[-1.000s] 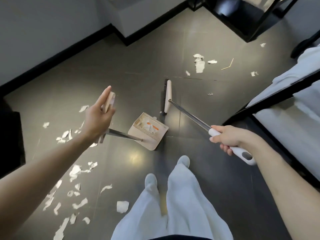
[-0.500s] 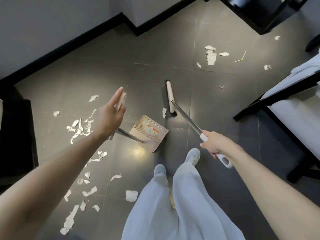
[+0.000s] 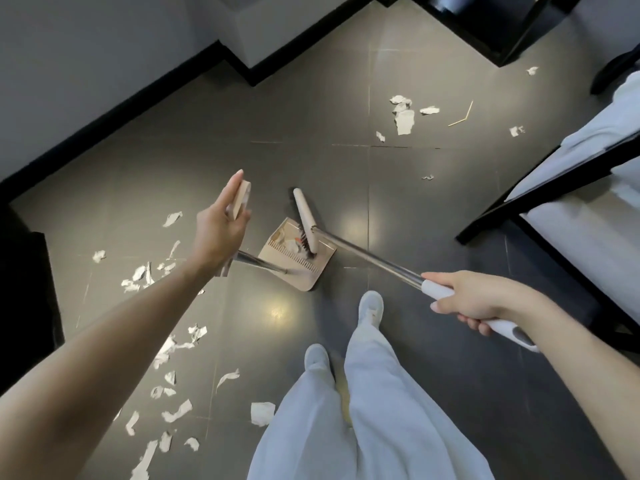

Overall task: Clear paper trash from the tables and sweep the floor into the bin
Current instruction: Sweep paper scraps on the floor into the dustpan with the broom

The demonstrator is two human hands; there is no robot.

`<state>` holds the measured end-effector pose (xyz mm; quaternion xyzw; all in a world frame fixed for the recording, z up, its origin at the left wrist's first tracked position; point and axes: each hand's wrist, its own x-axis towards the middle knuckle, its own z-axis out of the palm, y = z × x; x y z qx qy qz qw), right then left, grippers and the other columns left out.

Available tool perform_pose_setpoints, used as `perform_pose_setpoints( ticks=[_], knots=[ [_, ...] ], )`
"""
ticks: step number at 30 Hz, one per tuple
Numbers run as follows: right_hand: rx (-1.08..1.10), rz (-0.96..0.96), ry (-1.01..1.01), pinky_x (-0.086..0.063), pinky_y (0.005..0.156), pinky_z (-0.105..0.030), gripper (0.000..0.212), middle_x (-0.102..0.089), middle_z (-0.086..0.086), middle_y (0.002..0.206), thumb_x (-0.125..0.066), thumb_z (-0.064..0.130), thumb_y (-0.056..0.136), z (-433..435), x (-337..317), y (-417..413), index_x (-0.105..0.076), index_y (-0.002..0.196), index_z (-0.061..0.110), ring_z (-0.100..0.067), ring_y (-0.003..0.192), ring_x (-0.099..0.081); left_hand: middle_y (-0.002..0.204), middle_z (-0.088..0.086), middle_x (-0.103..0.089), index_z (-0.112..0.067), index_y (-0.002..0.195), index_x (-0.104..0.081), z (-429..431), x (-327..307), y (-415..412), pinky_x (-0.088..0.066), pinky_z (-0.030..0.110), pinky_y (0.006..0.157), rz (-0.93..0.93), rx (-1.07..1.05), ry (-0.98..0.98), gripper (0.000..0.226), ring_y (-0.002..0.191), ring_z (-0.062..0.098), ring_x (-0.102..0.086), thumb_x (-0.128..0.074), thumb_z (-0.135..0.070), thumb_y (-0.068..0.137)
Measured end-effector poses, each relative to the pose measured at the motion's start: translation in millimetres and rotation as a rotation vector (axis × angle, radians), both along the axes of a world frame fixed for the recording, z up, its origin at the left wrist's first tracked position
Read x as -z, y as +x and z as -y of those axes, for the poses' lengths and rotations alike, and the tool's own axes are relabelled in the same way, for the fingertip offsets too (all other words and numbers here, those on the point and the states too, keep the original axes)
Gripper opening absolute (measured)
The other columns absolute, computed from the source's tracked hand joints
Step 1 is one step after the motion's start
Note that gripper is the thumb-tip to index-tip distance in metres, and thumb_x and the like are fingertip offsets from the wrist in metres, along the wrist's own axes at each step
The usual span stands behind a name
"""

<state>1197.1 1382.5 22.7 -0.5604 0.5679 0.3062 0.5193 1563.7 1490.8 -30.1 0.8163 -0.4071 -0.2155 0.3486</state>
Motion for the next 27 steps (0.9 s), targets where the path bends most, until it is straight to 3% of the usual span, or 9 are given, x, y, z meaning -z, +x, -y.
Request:
perform_pose_setpoints(
  ticks=[4, 7, 11, 14, 16, 19, 21, 25, 27],
  knots=[
    [0.096, 0.041, -0.081, -0.038, 0.040, -0.019, 0.063, -0.046, -0.007, 0.065, -0.056, 0.018, 0.095, 55.1, -2.8, -18.2, -0.030, 0.146, 0.044, -0.012, 0.042, -0.040, 0.102, -0.006, -0.058, -0.041, 0.143, -0.037, 70.2, -4.1, -10.5, -0.038, 0.000, 0.070, -0.030, 0.043, -0.030, 0.063, 0.071, 0.001, -0.052, -0.059, -0.011, 0.092],
    [0.215, 0.048, -0.133, -0.037, 0.039, -0.019, 0.063, -0.046, -0.007, 0.064, -0.056, 0.018, 0.095, 105.6, -1.3, -34.6, -0.029, 0.147, 0.043, -0.012, 0.042, -0.040, 0.111, -0.006, -0.060, -0.041, 0.144, -0.036, 135.6, -6.0, -20.4, -0.040, 0.003, 0.072, -0.046, 0.083, -0.049, 0.063, 0.071, -0.006, -0.055, -0.058, -0.011, 0.092],
    [0.277, 0.008, -0.220, -0.041, 0.042, -0.024, 0.064, -0.050, -0.007, 0.061, -0.054, 0.020, 0.095, 168.0, 0.9, -51.1, -0.026, 0.148, 0.042, -0.016, 0.046, -0.044, 0.112, -0.007, -0.061, -0.038, 0.144, -0.038, 222.6, -8.6, -37.7, -0.039, 0.003, 0.080, -0.043, 0.099, -0.063, 0.063, 0.079, -0.002, -0.055, -0.058, -0.010, 0.092],
    [0.301, -0.065, -0.279, -0.044, 0.051, -0.029, 0.064, -0.054, -0.009, 0.065, -0.052, 0.020, 0.096, 210.7, 4.6, -57.3, -0.024, 0.149, 0.041, -0.022, 0.052, -0.048, 0.118, -0.005, -0.062, -0.038, 0.144, -0.037, 276.9, -10.4, -50.2, -0.044, 0.018, 0.088, -0.058, 0.149, -0.062, 0.062, 0.090, 0.013, -0.060, -0.058, -0.009, 0.092],
    [0.350, -0.103, -0.291, -0.045, 0.055, -0.031, 0.064, -0.054, -0.010, 0.069, -0.050, 0.019, 0.097, 236.1, 6.5, -60.0, -0.022, 0.150, 0.039, -0.024, 0.056, -0.049, 0.116, -0.006, -0.061, -0.040, 0.144, -0.037, 309.6, -10.2, -56.7, -0.047, 0.029, 0.088, -0.061, 0.206, -0.035, 0.062, 0.084, 0.019, -0.061, -0.057, -0.010, 0.093],
    [0.273, -0.192, -0.309, -0.048, 0.056, -0.030, 0.057, -0.055, -0.011, 0.060, -0.048, 0.017, 0.097, 268.0, 10.9, -60.5, -0.028, 0.148, 0.031, -0.024, 0.050, -0.052, 0.113, -0.009, -0.057, -0.040, 0.144, -0.035, 356.1, -6.4, -63.8, -0.046, 0.029, 0.088, -0.042, 0.305, -0.018, 0.063, 0.088, 0.017, -0.059, -0.056, -0.009, 0.094],
    [0.148, -0.276, -0.306, -0.052, 0.064, -0.033, 0.048, -0.056, -0.011, 0.055, -0.049, 0.012, 0.095, 285.8, 14.6, -55.3, -0.035, 0.140, 0.021, -0.028, 0.058, -0.058, 0.114, -0.010, -0.056, -0.038, 0.145, -0.034, 384.9, -1.5, -68.1, -0.045, 0.029, 0.089, -0.017, 0.361, -0.022, 0.063, 0.093, 0.017, -0.058, -0.056, -0.010, 0.094],
    [0.114, -0.319, -0.274, -0.053, 0.071, -0.035, 0.050, -0.064, -0.016, 0.099, -0.049, 0.012, 0.094, 302.5, 31.9, -36.1, -0.036, 0.141, 0.017, -0.032, 0.088, -0.063, 0.111, 0.000, -0.059, -0.042, 0.147, -0.026, 450.2, 6.4, -72.1, -0.044, 0.033, 0.088, 0.033, 0.477, 0.040, 0.063, 0.097, 0.022, -0.058, -0.052, -0.015, 0.096],
    [0.152, -0.263, -0.244, -0.051, 0.069, -0.033, 0.051, -0.062, -0.009, 0.080, -0.046, 0.019, 0.096, 305.4, 38.4, -20.5, -0.031, 0.145, 0.016, -0.027, 0.078, -0.063, 0.108, 0.000, -0.057, -0.042, 0.148, -0.024, 479.9, 5.8, -71.2, -0.043, 0.032, 0.086, 0.055, 0.533, 0.066, 0.063, 0.098, 0.025, -0.057, -0.050, -0.016, 0.096]
  ],
)
